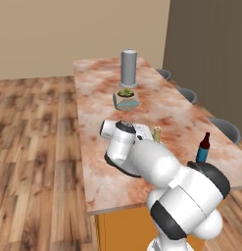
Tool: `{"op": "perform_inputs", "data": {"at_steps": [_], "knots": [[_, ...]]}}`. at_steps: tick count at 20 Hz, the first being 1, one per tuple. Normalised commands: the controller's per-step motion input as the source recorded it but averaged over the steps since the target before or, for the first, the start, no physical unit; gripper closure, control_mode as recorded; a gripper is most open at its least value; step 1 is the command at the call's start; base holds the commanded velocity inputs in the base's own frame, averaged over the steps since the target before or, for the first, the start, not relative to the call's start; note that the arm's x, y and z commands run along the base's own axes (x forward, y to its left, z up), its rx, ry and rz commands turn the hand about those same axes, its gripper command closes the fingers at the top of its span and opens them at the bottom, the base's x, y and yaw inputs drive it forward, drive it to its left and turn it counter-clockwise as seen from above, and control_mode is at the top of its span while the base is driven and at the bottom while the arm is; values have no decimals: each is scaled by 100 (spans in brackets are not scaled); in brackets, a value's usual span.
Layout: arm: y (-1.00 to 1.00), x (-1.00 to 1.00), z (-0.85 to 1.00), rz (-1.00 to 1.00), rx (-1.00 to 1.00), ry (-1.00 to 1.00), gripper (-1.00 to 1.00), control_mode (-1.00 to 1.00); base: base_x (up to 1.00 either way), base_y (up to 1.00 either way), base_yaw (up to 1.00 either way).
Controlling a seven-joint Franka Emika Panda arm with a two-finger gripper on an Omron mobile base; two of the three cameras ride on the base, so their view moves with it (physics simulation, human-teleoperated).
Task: Get the candle and the beer from the cabinet and move them to the dining counter.
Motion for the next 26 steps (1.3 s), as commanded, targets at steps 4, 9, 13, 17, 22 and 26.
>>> {"op": "perform_inputs", "data": {"at_steps": [4,9,13,17,22,26], "knots": [[-10,4,-38,4,0,5,100,-100,0,0,0],[-1,1,-31,3,0,0,100,-100,0,0,0],[0,8,-34,2,0,0,100,-100,0,0,0],[0,13,-29,2,1,0,100,-100,0,0,0],[0,12,-20,2,0,0,100,-100,0,0,0],[-5,12,-23,1,0,0,100,-100,0,0,0]]}}
